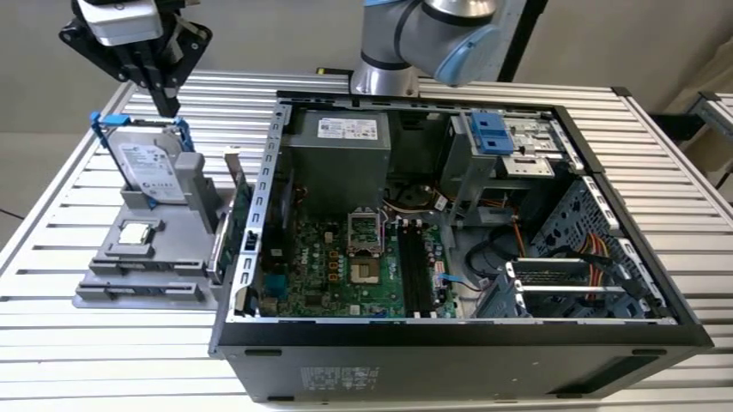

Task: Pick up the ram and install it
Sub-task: 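Reach for the ram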

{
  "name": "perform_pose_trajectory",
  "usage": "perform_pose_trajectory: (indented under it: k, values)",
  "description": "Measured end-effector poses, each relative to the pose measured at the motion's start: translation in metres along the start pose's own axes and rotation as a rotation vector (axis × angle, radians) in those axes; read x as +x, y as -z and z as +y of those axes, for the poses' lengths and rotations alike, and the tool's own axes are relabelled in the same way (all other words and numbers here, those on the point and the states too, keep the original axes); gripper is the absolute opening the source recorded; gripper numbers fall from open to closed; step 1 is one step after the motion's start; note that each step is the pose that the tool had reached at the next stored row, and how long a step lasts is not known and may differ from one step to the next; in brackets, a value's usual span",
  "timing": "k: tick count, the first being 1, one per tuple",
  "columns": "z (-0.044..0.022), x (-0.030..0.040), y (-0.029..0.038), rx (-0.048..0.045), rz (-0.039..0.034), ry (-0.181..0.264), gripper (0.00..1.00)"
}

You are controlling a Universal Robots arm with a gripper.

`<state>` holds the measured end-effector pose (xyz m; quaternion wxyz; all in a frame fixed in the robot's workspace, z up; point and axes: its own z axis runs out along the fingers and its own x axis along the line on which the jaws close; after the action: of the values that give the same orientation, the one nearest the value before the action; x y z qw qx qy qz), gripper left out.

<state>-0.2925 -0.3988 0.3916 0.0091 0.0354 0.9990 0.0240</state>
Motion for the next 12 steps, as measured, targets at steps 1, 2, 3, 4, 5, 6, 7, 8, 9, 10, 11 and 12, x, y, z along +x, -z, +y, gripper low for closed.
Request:
perform_pose_trajectory:
  k: [1,2,3,4,5,6,7,8,9,10,11,12]
  values:
    - [-0.0001,0.0012,0.0,-0.0001,0.0,0.0,0.0]
    - [-0.0001,0.0024,0.0001,0.0001,0.0001,0.0,0.0]
    - [-0.0003,0.0036,0.0,-0.0001,-0.0001,0.0,0.0]
    - [-0.0003,0.0047,0.0001,0.0,0.0,0.0,0.0]
    - [-0.0004,0.006,0.0002,0.0,0.0001,0.0,0.0]
    - [-0.0005,0.0072,0.0002,0.0,0.0,0.0,0.0]
    - [-0.0006,0.0083,0.0001,-0.0001,0.0,0.0,0.0]
    - [-0.0006,0.0094,0.0002,0.0,0.0001,0.0,0.0]
    - [-0.0007,0.0107,0.0002,0.0,0.0,0.0,0.0]
    - [-0.0008,0.0118,0.0002,0.0,0.0,0.0,0.0]
    - [-0.0009,0.013,0.0003,0.0,0.0,0.0,0.0]
    - [-0.001,0.0142,0.0003,0.0,0.0,0.0,0.0]
